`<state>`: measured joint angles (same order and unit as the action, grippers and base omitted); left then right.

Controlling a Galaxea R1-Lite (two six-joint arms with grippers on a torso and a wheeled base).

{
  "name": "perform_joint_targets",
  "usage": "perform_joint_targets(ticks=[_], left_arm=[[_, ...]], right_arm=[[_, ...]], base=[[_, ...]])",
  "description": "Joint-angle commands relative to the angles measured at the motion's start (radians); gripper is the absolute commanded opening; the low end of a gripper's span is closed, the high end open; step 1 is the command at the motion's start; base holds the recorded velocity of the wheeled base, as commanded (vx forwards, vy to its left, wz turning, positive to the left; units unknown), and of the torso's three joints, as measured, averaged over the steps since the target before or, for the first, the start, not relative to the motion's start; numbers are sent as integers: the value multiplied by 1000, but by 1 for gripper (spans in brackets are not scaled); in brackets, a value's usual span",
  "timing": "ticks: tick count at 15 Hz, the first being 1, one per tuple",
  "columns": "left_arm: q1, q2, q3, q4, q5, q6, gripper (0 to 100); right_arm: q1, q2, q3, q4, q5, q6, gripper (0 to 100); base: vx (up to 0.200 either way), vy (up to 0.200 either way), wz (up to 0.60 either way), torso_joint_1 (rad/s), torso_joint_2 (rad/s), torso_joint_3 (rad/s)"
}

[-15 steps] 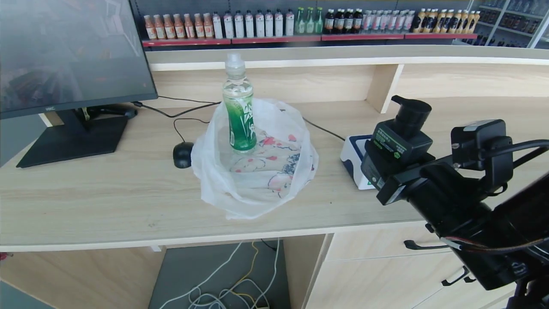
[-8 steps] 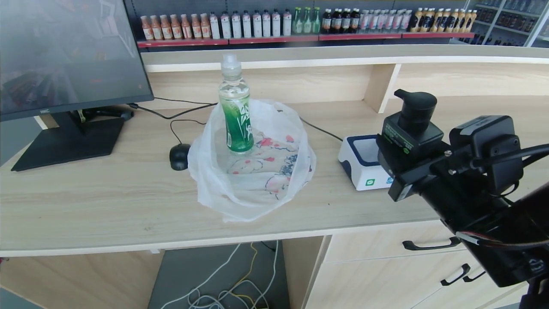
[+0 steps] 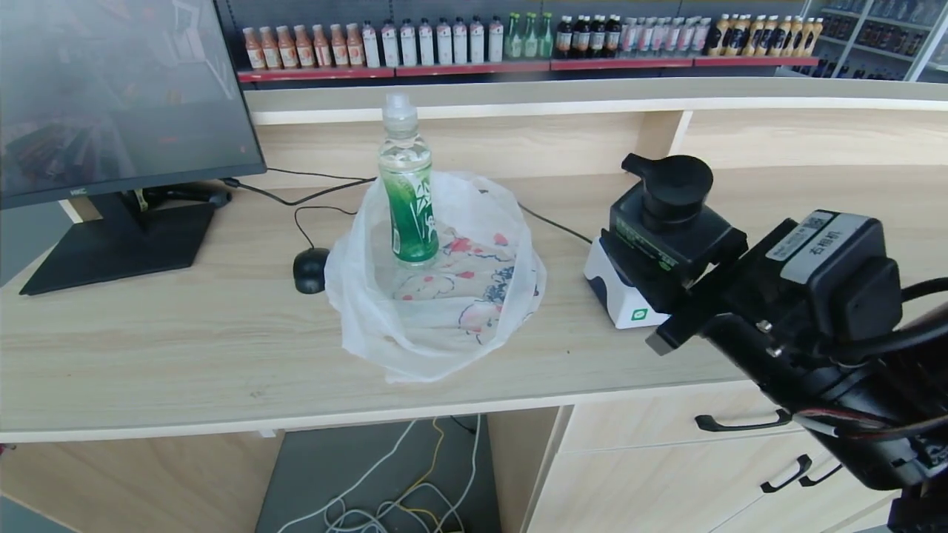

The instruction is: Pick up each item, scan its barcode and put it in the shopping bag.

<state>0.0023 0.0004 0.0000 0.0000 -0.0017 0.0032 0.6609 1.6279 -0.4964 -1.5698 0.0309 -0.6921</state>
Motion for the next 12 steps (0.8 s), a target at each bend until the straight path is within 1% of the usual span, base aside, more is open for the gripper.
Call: perform_joint_targets(ticks=[1,2,3,4,6,8,10,11,12], left_arm=[[1,0,0,0,0,0,100],[1,0,0,0,0,0,100],[1,0,0,0,0,0,100],[1,0,0,0,0,0,100],[1,0,0,0,0,0,100],[1,0,0,0,0,0,100],[1,0,0,0,0,0,100],[1,0,0,0,0,0,100],[1,0,0,0,0,0,100]], right_arm=[[-37,61,-48,-1,63,-32,0],[-75,92,-79,-1,64,-118,0],[-119,104,-133,-1,67,-239,0],[-152,104,-163,-1,78,-260,0],[-150,150,-162,-1,106,-218,0],[-141,165,-151,-1,156,-210,0],[-142,147,-110,-1,147,-218,0],[-156,122,-99,-1,112,-251,0],[-164,127,-100,-1,101,-260,0]], base=[[0,0,0,0,0,0],[0,0,0,0,0,0],[0,0,0,0,0,0],[0,0,0,0,0,0],[0,0,0,0,0,0],[0,0,0,0,0,0],[0,0,0,0,0,0],[0,0,0,0,0,0],[0,0,0,0,0,0]])
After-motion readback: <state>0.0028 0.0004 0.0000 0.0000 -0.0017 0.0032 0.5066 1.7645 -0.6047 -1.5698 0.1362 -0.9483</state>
